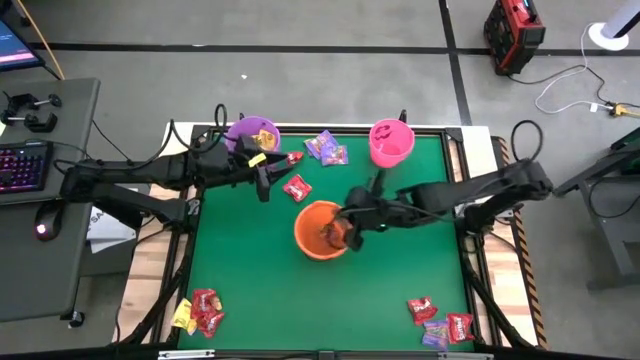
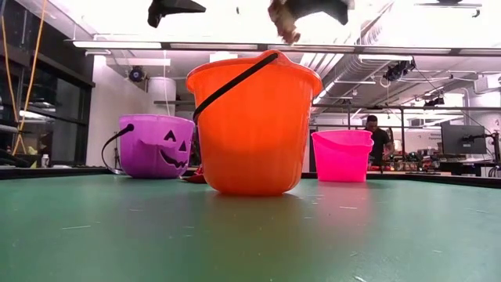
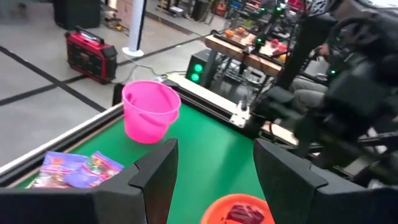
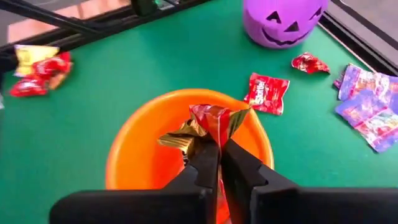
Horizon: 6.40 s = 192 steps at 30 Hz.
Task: Sort candy by brand, put in halloween buckets
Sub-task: Put the yellow-red candy into the orange bucket
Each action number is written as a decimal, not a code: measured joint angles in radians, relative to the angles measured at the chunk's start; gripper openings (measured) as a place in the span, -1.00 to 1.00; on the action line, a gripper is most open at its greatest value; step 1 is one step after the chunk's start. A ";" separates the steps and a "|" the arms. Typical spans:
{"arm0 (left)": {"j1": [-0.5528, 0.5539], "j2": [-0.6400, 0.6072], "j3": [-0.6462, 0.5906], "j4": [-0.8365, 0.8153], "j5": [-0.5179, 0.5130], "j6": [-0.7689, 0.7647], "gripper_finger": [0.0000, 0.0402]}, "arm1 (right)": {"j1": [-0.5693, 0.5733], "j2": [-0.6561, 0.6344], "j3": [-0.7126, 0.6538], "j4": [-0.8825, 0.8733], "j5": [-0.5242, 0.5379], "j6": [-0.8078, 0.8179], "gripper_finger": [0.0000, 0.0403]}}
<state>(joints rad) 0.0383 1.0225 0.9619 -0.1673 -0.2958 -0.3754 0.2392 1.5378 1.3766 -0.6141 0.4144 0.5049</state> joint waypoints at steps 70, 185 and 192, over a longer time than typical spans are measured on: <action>-0.722 0.720 0.026 -0.722 0.731 0.320 -0.02 | -0.179 -0.053 0.010 -0.190 -0.130 -0.119 0.39; -0.316 0.227 0.107 -0.674 0.177 0.172 -1.00 | -0.136 -0.127 0.009 -0.221 -0.134 -0.028 0.39; -0.203 0.367 0.217 -0.380 0.160 0.387 -1.00 | -0.075 -0.209 0.009 -0.259 -0.036 0.050 0.39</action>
<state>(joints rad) -0.1644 1.3895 1.1788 -0.5475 -0.1360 0.0118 0.1641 1.3290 1.3856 -0.8728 0.3789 0.5546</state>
